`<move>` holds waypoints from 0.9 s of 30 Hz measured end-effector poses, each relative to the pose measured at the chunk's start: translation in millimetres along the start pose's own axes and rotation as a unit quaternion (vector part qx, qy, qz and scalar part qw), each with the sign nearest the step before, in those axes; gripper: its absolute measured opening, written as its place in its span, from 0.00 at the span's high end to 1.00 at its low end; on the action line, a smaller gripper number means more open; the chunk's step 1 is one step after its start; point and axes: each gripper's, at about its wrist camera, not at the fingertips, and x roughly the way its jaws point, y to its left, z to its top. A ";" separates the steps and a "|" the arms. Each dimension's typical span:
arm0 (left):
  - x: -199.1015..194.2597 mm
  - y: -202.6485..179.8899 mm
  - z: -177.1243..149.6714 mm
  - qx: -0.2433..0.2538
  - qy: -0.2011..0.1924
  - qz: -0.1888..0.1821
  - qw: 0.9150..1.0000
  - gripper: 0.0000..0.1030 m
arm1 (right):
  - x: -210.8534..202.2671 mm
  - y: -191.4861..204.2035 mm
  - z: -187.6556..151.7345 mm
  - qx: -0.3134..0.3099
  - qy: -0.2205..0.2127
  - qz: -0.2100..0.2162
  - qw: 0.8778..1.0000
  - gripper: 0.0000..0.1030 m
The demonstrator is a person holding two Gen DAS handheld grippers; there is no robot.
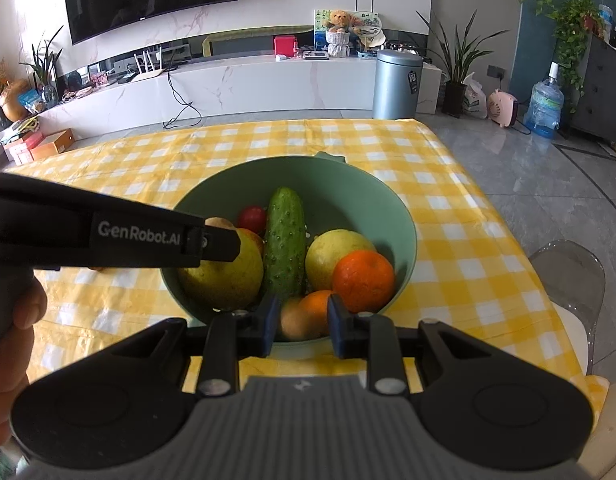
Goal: Organize fruits
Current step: 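Carry both held brown fruits over the green bowl, then open both tools to drop the brown fruits into the bowl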
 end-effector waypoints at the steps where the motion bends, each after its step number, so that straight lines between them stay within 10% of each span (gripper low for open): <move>1: -0.5 0.2 0.0 -0.001 0.000 0.000 1.000 0.74 | -0.6 0.0 0.2 0.000 -0.003 -0.002 1.000 0.76; 27: 5.7 7.2 -11.1 -0.033 0.036 -0.030 0.998 0.69 | -6.6 -11.5 -3.8 0.039 -0.030 0.010 0.999 0.60</move>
